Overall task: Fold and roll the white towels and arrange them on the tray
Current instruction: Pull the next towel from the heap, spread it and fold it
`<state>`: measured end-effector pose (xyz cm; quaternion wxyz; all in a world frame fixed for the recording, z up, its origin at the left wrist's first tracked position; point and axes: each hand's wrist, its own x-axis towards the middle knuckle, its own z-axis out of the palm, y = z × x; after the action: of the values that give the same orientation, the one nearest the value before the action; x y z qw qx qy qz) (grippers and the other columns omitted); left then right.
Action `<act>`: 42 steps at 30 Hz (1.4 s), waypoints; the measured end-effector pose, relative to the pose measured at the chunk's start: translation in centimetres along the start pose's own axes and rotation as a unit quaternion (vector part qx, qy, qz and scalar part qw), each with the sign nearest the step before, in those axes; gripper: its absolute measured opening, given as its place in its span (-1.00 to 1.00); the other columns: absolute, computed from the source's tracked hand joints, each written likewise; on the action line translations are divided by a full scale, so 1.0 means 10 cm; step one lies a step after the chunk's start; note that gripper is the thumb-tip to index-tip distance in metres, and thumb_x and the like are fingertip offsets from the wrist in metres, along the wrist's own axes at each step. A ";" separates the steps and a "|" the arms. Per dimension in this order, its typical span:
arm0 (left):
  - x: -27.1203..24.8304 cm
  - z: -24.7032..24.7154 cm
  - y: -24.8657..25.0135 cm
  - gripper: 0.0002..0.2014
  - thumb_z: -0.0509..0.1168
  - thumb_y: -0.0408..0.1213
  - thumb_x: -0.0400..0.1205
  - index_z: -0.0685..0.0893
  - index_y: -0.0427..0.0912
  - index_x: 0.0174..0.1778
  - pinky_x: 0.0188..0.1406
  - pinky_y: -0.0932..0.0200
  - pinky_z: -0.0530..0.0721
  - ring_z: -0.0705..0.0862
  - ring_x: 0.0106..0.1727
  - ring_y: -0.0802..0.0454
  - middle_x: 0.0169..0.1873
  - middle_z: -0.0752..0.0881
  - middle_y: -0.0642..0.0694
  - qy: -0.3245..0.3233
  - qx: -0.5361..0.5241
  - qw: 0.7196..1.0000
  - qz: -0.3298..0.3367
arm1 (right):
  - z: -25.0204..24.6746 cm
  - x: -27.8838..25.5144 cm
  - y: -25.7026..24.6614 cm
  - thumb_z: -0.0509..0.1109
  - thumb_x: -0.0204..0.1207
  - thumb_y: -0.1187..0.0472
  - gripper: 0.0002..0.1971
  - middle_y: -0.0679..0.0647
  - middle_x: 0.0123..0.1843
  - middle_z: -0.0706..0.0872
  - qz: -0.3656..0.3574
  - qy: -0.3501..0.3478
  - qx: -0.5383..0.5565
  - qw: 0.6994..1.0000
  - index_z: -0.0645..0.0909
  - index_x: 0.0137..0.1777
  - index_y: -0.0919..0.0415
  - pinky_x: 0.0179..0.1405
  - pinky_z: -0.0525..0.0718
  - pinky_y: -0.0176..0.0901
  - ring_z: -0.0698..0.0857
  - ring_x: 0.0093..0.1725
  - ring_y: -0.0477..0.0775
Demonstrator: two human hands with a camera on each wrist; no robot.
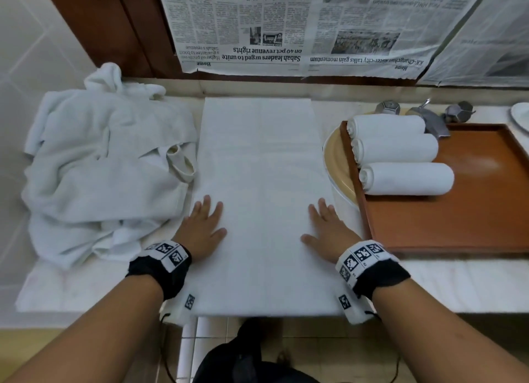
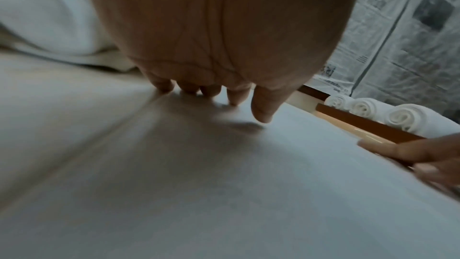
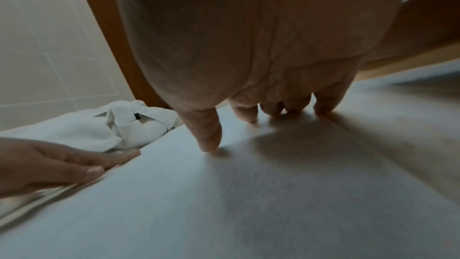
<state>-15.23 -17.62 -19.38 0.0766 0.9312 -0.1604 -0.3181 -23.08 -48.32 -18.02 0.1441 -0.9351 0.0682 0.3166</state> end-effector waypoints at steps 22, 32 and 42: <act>-0.60 0.11 0.47 -0.31 0.14 0.15 0.72 0.04 0.10 0.73 0.61 -0.14 0.29 0.10 0.71 -0.13 0.74 -0.16 -0.01 0.071 0.016 0.997 -0.004 | 0.01 -0.70 -0.19 0.20 0.66 -0.16 -0.33 0.10 0.64 0.30 0.058 0.121 0.028 0.991 0.14 0.72 0.01 0.45 0.52 0.11 0.45 0.53 0.18; 0.17 -0.27 0.38 -0.31 0.04 0.25 0.70 -0.10 0.28 0.71 0.52 -0.16 0.31 0.09 0.65 -0.25 0.71 -0.08 -0.15 0.055 0.111 0.992 -0.003 | -0.36 0.14 -0.34 0.34 0.64 -0.09 -0.17 0.28 0.65 0.23 0.183 0.162 0.168 0.955 0.02 0.74 0.22 0.41 0.51 0.10 0.38 0.58 0.30; 0.39 -0.31 0.33 -0.45 0.25 0.12 0.66 0.39 0.16 0.58 0.31 0.02 0.51 0.46 0.29 -0.07 0.29 0.40 -0.06 0.122 -0.001 0.990 0.069 | -0.48 0.39 -0.15 0.50 0.51 0.17 -0.69 0.06 0.08 0.73 0.185 0.181 0.392 0.883 0.56 0.19 0.20 0.00 0.58 -0.15 0.68 0.00 0.10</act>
<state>-11.19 -21.93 -18.36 0.1179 0.9498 -0.2133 -0.1964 -16.87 -48.52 -16.40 0.4223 -0.8139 0.3837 0.1100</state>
